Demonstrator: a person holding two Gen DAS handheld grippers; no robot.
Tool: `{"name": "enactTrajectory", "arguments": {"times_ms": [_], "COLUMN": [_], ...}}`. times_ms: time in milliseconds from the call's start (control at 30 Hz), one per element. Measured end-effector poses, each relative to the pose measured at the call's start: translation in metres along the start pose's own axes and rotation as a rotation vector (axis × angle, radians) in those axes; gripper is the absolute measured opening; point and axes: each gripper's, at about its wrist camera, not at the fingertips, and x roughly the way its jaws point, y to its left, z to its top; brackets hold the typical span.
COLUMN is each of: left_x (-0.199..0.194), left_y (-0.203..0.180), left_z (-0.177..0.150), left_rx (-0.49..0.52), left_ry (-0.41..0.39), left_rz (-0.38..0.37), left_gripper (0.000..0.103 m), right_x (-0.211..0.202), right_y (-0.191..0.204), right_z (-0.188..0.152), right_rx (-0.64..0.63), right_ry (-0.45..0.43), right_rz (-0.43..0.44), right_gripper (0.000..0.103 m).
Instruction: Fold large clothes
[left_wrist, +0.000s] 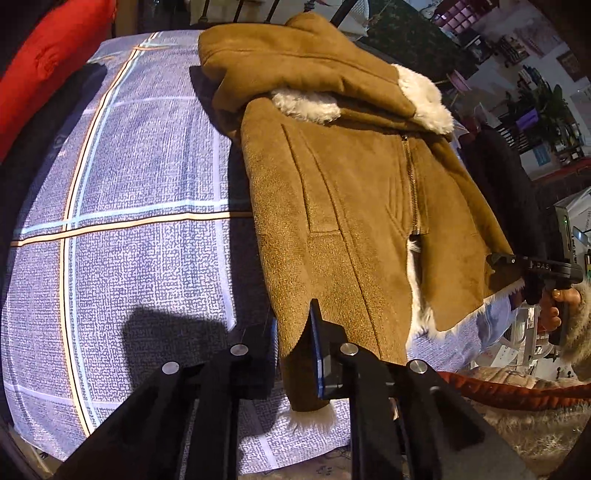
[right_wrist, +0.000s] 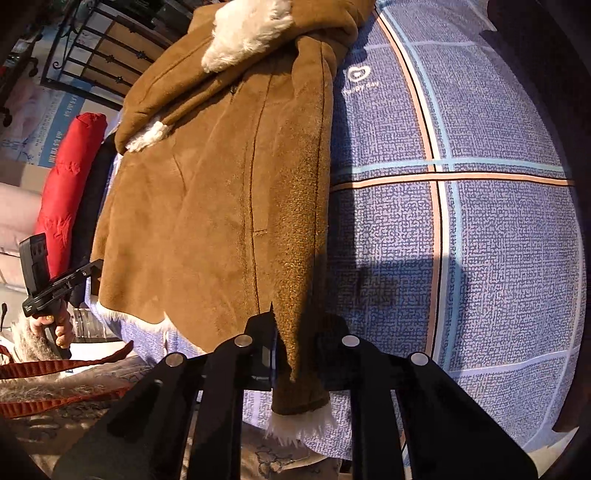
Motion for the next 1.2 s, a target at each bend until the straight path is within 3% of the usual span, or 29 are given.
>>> {"name": "enactTrajectory", "arguments": {"times_ms": [167, 333, 500, 633, 733, 800, 867, 1067, 1200], "left_x": [-0.027, -0.045, -0.039, -0.025, -0.021, -0.03, -0.044, -0.08, -0.099], "left_y": [-0.011, 0.001, 0.021, 0.025, 0.024, 0.032, 0.033, 0.007, -0.007], "left_z": [-0.009, -0.042, -0.088, -0.091, -0.083, -0.072, -0.055, -0.003, 0.046], "left_rx": [0.016, 0.018, -0.07, -0.101, -0.069, -0.122, -0.164, -0.087, -0.049], "left_ry": [-0.051, -0.005, 0.07, 0.089, 0.115, 0.104, 0.062, -0.075, -0.17], "left_rz": [-0.026, -0.025, -0.031, 0.006, 0.03, -0.015, -0.061, -0.054, -0.049], "left_gripper": [0.014, 0.014, 0.014, 0.014, 0.014, 0.014, 0.014, 0.014, 0.014], "right_x": [-0.036, -0.057, -0.045, -0.03, -0.03, -0.038, -0.05, -0.079, -0.091], "right_y": [0.011, 0.004, -0.012, -0.03, -0.028, -0.028, -0.03, -0.017, 0.0], "right_z": [-0.013, -0.045, -0.099, -0.115, -0.11, -0.099, -0.087, -0.025, 0.022], "right_rx": [-0.032, -0.043, 0.063, 0.176, 0.189, 0.198, 0.218, 0.195, 0.159], "right_ry": [-0.048, -0.018, 0.059, 0.067, 0.069, 0.057, 0.025, -0.09, -0.151], "right_rz": [0.024, 0.054, 0.112, 0.146, 0.165, 0.207, 0.252, 0.342, 0.334], "right_gripper": [0.014, 0.014, 0.014, 0.014, 0.014, 0.014, 0.014, 0.014, 0.014]}}
